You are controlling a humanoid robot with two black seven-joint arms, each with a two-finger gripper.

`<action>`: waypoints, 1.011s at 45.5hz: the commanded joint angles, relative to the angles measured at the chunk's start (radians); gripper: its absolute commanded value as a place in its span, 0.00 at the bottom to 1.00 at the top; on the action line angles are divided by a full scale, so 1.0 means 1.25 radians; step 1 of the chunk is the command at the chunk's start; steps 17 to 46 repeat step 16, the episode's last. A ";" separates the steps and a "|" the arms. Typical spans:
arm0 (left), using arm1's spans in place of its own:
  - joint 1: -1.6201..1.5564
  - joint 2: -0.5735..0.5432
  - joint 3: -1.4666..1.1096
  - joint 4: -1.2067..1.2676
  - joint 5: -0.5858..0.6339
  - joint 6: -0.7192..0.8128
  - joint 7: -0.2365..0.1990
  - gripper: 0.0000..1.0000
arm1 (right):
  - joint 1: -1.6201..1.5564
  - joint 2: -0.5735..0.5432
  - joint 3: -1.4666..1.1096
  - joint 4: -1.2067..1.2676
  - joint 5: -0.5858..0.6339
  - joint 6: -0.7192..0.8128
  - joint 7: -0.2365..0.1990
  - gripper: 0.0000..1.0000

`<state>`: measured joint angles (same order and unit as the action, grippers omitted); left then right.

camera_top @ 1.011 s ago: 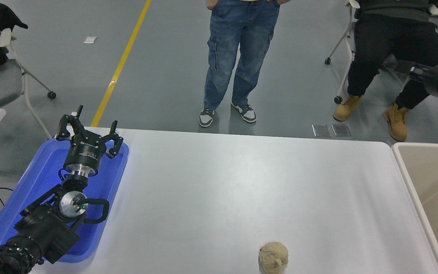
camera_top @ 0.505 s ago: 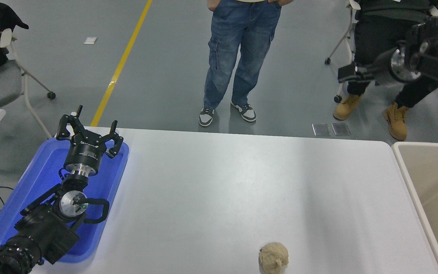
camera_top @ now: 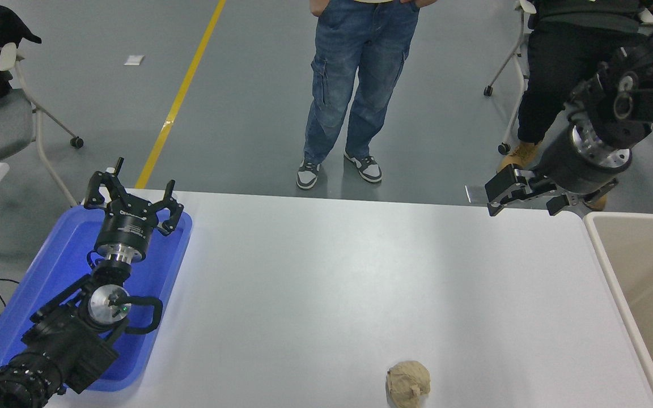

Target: Pick up foil plate and place in dustbin

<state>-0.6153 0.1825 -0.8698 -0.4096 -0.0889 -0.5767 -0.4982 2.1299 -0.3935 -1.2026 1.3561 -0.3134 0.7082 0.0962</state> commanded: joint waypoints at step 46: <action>0.000 0.000 0.000 0.000 0.000 0.000 0.000 1.00 | 0.064 -0.005 -0.058 0.092 0.022 0.018 -0.021 1.00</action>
